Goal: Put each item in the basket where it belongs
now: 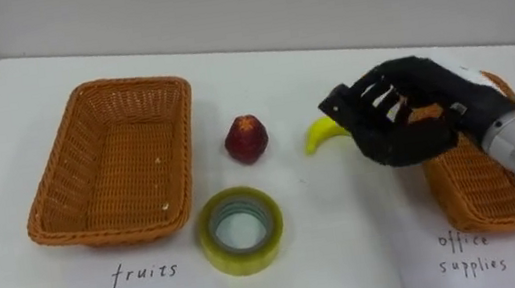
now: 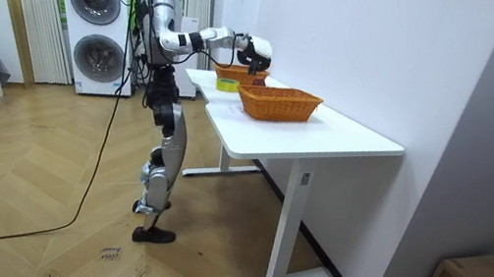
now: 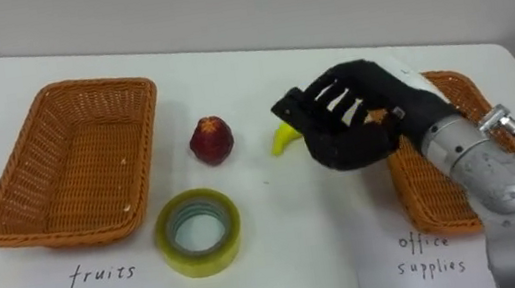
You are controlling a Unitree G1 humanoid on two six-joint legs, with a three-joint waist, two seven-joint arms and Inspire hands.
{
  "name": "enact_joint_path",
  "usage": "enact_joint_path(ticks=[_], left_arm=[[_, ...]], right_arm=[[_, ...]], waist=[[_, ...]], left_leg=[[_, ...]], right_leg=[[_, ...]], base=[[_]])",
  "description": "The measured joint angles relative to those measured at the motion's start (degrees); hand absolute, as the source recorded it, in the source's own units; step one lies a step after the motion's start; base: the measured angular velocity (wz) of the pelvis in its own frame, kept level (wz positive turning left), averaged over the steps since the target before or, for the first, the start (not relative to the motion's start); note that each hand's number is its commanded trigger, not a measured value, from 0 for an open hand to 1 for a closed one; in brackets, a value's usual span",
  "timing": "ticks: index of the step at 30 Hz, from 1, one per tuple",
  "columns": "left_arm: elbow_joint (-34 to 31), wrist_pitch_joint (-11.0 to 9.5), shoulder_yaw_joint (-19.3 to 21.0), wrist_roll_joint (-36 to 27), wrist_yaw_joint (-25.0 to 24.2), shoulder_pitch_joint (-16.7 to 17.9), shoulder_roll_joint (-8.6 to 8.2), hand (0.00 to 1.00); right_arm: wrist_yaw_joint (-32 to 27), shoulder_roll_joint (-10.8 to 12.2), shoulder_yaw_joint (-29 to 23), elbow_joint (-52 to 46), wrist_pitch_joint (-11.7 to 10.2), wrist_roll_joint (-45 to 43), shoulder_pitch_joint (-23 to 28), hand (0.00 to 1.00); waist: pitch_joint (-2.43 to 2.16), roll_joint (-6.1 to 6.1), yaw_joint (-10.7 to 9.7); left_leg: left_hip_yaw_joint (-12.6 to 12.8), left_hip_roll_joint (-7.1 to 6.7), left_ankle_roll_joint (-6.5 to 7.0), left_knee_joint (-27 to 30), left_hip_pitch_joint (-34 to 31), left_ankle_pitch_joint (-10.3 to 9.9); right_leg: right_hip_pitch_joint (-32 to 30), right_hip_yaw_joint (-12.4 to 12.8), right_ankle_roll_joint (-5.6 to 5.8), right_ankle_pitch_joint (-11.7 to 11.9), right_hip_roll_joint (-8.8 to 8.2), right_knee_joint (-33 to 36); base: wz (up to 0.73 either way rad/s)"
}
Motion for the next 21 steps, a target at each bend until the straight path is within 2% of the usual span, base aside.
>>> enact_joint_path(ticks=[8,13,21], left_arm=[[0.0,0.0,0.8,0.0,0.0,0.8,-0.03,0.00],[0.0,0.0,3.0,0.1,0.4,1.2,-0.14,0.00],[0.0,-0.1,4.0,0.2,0.8,1.7,-0.32,0.00]], right_arm=[[-5.4,-0.4,-2.7,0.2,-0.5,4.1,-0.4,1.00],[-10.1,-1.2,-4.8,0.2,-0.6,4.5,-0.4,1.00],[-16.3,-2.2,-6.4,0.8,-1.6,5.2,-0.4,1.00]], waist=[[-0.03,-0.39,-1.5],[-0.47,-1.11,-1.8],[-0.33,-0.95,-2.7]], left_leg=[[0.2,0.02,-0.01,-0.3,0.8,0.0],[0.3,0.01,0.00,-0.2,0.8,0.0],[0.3,0.07,0.00,-0.4,0.8,0.0]], right_leg=[[0.7,0.2,0.00,0.0,0.08,-0.3],[0.6,0.3,0.02,0.0,0.13,-0.9],[0.8,0.2,0.03,0.0,0.19,-0.9]], base=[[0.00],[0.00],[0.00]])
